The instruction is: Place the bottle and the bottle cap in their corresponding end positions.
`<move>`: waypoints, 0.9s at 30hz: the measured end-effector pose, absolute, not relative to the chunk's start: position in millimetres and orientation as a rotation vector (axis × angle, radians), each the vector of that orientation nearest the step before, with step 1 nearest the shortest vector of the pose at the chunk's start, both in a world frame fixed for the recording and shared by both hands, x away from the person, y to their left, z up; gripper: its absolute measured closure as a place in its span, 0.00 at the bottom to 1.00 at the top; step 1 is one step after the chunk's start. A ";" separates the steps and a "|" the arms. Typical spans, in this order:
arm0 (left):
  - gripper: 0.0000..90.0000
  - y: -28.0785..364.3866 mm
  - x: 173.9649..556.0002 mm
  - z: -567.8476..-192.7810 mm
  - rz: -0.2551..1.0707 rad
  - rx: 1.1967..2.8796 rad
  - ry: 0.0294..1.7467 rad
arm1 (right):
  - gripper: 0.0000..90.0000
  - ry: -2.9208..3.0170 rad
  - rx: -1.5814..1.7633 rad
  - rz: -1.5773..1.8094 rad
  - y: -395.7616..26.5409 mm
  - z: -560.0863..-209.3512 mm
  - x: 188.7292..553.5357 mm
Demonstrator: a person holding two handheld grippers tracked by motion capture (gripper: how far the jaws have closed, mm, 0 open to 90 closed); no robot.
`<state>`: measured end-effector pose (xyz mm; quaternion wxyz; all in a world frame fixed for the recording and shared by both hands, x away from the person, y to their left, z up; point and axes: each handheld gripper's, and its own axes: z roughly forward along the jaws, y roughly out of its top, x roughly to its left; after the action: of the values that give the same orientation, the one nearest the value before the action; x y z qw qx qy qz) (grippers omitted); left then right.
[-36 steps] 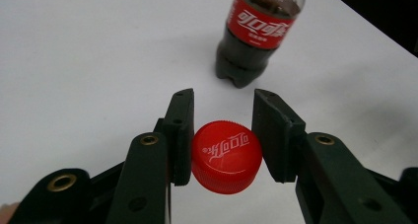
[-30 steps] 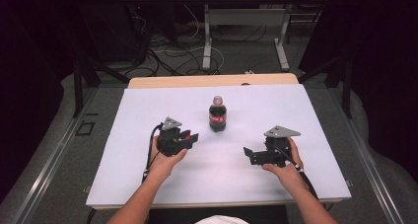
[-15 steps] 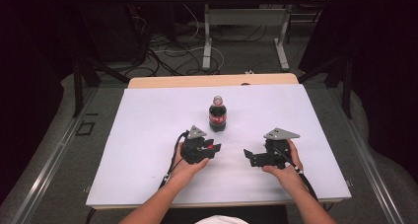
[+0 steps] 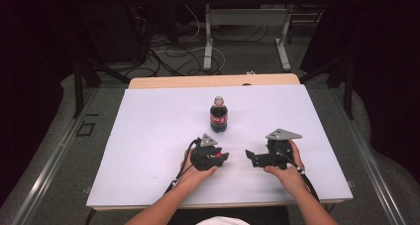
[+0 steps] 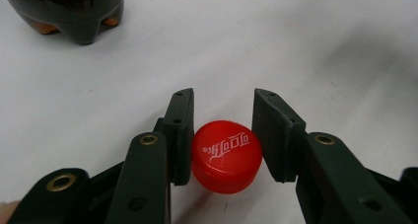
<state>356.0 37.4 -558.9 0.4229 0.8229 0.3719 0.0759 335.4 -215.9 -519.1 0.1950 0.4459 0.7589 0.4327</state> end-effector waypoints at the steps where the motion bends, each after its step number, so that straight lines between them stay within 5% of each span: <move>1: 0.68 37.8 356.5 -559.1 0.189 2.065 0.929 | 0.00 2.130 1.241 1.210 -216.9 -519.2 335.7; 10: 0.66 38.0 359.0 -562.8 0.170 2.081 0.943 | 0.00 2.133 1.259 1.236 -217.4 -518.9 336.1; 27: 0.31 77.6 362.1 -525.7 0.134 1.989 0.974 | 0.00 2.118 1.273 1.227 -221.3 -520.0 336.7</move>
<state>362.1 77.6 -525.7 0.4453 0.8026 0.3933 0.0540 336.7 -221.3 -520.0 0.1901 0.4531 0.7535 0.4368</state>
